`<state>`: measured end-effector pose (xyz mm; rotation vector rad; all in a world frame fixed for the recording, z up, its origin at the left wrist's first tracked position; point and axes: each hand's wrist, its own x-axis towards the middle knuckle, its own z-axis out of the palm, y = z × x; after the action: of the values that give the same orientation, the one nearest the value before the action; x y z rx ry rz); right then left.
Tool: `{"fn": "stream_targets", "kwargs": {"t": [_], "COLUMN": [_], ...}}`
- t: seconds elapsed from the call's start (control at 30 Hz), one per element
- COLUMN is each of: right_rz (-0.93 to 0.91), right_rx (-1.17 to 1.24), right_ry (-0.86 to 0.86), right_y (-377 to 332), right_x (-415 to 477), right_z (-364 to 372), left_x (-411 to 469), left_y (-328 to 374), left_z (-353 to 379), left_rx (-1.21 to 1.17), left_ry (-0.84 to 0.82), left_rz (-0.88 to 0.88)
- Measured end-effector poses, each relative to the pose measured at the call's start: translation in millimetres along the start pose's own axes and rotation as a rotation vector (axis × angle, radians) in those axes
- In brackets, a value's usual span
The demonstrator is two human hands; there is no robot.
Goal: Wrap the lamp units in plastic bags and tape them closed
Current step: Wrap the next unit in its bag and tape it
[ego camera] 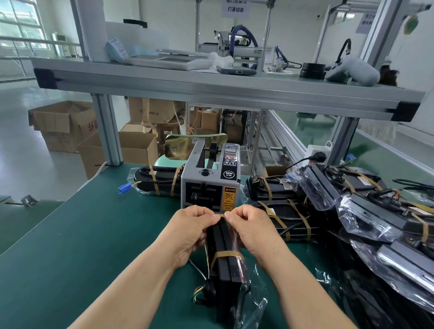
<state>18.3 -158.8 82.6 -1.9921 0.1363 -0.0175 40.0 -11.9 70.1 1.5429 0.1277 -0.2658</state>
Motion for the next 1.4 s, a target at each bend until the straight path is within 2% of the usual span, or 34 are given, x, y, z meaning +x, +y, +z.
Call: {"fn": "stream_targets", "kwargs": {"t": [0.23, 0.33, 0.43, 0.57, 0.63, 0.73, 0.87, 0.97, 1.07, 1.17, 1.3, 1.4], "right_rz": [-0.024, -0.065, -0.100, -0.137, -0.153, -0.172, -0.209, -0.203, -0.267, -0.429, -0.639, -0.612], "right_rx": [-0.285, -0.370, -0.518, -0.607, -0.566, -0.372, -0.238, -0.225, -0.416, -0.573, -0.360, -0.203], "right_ry": [0.021, -0.023, -0.095, -0.154, -0.205, -0.241, -0.327, -0.450, -0.416, -0.280, -0.107, -0.033], "right_y": [-12.1, -17.4, -25.3, -26.1, -27.0, -31.9, -40.2, -47.0, -57.3, -72.0, -82.3, -80.2], "right_x": [-13.3, -22.9, -26.3, -28.5, -30.9, -30.7, -28.0, -28.1, -26.0, -30.1, -36.4, -30.2], "right_z": [8.4, 6.0, 1.8, -4.4, -10.9, -19.5, -17.7, -8.0, 15.0, 50.0, 81.0, 98.9], "left_x": [-12.8, -23.1, -31.2, -31.7, -34.3, -43.6, -56.5, -65.7, -68.3, -65.8, -51.1, -30.1], "left_y": [-4.3, -6.8, -12.1, -22.4, -29.5, -40.0, -39.3, -37.3, -37.7, -30.2, -8.1, 9.4], "left_z": [3.1, -1.0, -7.0, -27.8, -40.1, -53.3, -73.8, -86.1, -95.9, -112.4, -154.2, -196.6], "left_rx": [0.029, 0.019, 0.105, 0.308, 0.353, 0.239, -0.262, -0.336, -0.277, -0.259, -0.300, -0.411], "left_ry": [0.142, 0.071, 0.017, 0.259, 0.282, 0.160, -0.161, -0.265, -0.147, 0.003, 0.221, 0.442], "left_rz": [0.090, 0.120, 0.183, 0.261, 0.220, 0.113, -0.032, -0.019, 0.052, 0.107, 0.139, 0.119]}}
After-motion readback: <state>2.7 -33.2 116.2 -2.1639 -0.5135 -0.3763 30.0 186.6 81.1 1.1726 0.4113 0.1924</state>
